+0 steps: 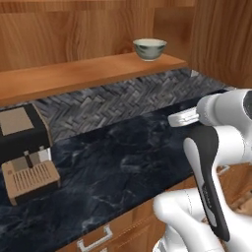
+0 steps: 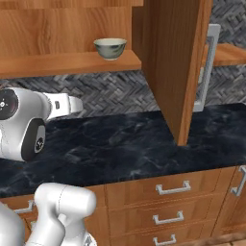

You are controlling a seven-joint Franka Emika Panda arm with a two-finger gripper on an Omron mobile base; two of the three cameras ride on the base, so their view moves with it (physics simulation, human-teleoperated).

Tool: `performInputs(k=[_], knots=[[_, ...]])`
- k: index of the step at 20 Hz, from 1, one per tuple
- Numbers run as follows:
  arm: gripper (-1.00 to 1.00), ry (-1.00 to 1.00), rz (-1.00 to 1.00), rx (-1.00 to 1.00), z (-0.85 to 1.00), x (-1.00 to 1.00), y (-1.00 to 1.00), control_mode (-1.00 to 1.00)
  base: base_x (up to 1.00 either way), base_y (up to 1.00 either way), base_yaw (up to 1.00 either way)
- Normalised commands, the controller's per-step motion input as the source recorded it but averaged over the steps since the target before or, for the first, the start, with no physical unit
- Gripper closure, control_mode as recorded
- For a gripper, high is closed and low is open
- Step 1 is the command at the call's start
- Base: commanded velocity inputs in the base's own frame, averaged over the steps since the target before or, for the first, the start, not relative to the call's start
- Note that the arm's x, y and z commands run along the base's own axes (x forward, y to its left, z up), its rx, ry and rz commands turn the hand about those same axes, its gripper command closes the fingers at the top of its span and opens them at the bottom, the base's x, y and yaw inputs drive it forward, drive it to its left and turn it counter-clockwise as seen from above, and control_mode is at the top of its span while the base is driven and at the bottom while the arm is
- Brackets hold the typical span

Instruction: Take the smaller bowl and place it next to the appetizer plate on the dining counter , and place the larger bowl next to the plate with cooked food.

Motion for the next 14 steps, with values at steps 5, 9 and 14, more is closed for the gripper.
performInputs(k=[5, 9, 14], knots=[[-1.0, 0.0, 0.0, 0.0, 0.0, 0.0, 0.0, 1.0, 0.45, -0.16, 0.0], [-1.0, 0.0, 0.0, 0.0, 0.0, 0.0, 0.0, -1.0, 0.09, 0.0, 0.0], [-1.0, 0.0, 0.0, 0.01, 0.02, -0.11, -0.02, -1.0, 0.0, 0.0, 0.0]])
